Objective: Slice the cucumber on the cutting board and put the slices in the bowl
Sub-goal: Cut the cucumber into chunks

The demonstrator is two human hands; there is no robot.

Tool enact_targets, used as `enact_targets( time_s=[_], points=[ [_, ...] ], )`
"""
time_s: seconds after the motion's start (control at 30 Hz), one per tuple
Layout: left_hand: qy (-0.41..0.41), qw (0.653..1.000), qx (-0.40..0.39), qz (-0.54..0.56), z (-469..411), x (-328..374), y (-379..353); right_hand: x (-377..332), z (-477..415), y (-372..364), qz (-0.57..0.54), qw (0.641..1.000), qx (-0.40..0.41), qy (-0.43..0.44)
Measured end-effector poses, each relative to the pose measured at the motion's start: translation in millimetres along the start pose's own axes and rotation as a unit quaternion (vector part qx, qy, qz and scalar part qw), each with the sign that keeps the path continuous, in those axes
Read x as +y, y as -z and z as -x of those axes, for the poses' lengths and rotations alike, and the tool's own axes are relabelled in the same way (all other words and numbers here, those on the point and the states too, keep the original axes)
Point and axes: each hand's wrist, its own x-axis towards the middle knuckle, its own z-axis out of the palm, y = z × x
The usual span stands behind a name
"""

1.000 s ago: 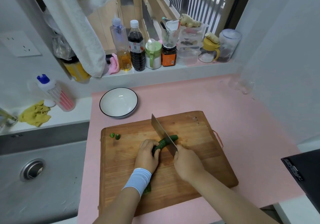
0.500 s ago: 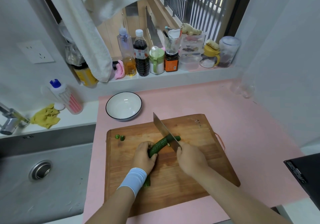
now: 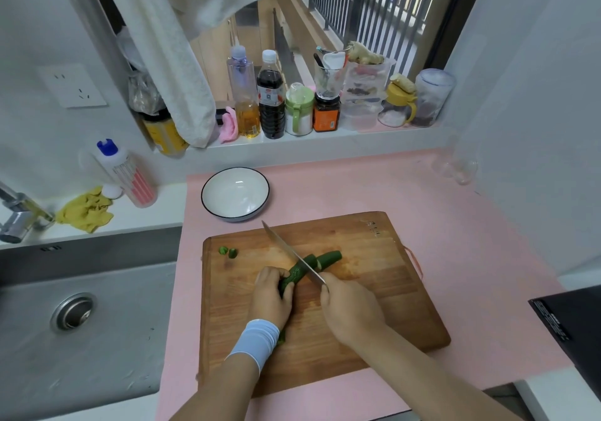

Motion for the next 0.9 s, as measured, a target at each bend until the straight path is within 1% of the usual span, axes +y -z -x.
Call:
enact_targets(
  time_s=[0.23,0.5,0.63,0.9],
  points=[
    [0.005,1.000,0.007,0.011,0,-1,-1,4,6,2,0.017,1.000,-0.015,-0.002],
    [0.012,1.000,0.014,0.022,2,-3,-1,6,-11,3,-0.014,0.996,-0.083,-0.030],
    [0.015,0.999,0.018,0.031,0,-4,-1,8,-17,-4,-0.026,0.994,-0.101,-0.039],
    [0.012,0.999,0.023,0.029,2,-1,-1,15,-15,-14,-0.034,0.994,-0.095,-0.046]
  ],
)
